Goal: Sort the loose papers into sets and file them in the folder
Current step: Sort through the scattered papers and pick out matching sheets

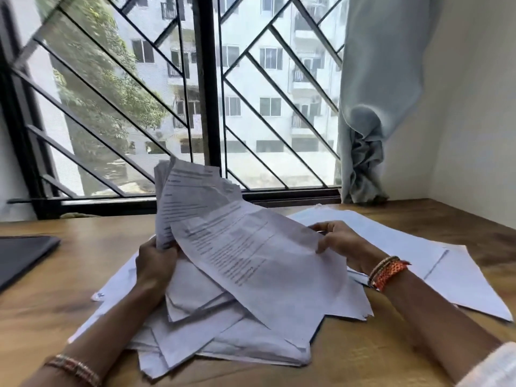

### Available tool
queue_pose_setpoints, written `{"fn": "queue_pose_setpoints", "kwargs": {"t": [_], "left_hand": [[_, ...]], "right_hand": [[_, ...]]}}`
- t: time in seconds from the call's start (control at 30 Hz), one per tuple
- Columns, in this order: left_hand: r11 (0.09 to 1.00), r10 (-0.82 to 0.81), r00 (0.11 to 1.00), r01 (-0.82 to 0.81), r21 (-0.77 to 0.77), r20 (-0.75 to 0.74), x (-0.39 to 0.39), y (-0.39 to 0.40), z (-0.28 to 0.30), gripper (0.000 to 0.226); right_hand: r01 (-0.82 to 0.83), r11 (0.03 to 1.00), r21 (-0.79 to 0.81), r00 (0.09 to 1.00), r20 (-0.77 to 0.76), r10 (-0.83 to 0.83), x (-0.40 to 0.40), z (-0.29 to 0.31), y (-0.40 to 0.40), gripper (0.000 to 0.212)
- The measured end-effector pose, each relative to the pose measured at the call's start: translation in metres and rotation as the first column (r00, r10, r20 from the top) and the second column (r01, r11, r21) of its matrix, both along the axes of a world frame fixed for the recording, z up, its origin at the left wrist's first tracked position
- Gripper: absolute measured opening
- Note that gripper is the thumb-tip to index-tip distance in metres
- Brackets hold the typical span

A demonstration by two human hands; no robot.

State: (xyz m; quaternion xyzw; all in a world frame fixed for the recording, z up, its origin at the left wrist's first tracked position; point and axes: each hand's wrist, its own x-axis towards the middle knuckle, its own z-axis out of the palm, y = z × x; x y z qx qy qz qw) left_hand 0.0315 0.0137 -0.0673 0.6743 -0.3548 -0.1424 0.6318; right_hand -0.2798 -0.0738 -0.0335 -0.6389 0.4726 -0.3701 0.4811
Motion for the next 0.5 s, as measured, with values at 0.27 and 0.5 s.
{"fn": "queue_pose_setpoints", "kwargs": {"t": [0.27, 0.5], "left_hand": [[0.999, 0.000, 1.000, 0.000, -0.039, 0.004, -0.0015, 0.0039, 0.0041, 0.010], [0.997, -0.030, 0.999, 0.027, -0.074, -0.043, -0.0033, 0.0022, 0.0052, 0.004]], "right_hand": [[0.027, 0.999, 0.032, 0.996, 0.086, -0.030, -0.0004, -0.0045, -0.0026, 0.047], [0.059, 0.998, 0.033, 0.986, 0.151, -0.063, -0.0034, -0.0044, -0.0061, 0.047]]}}
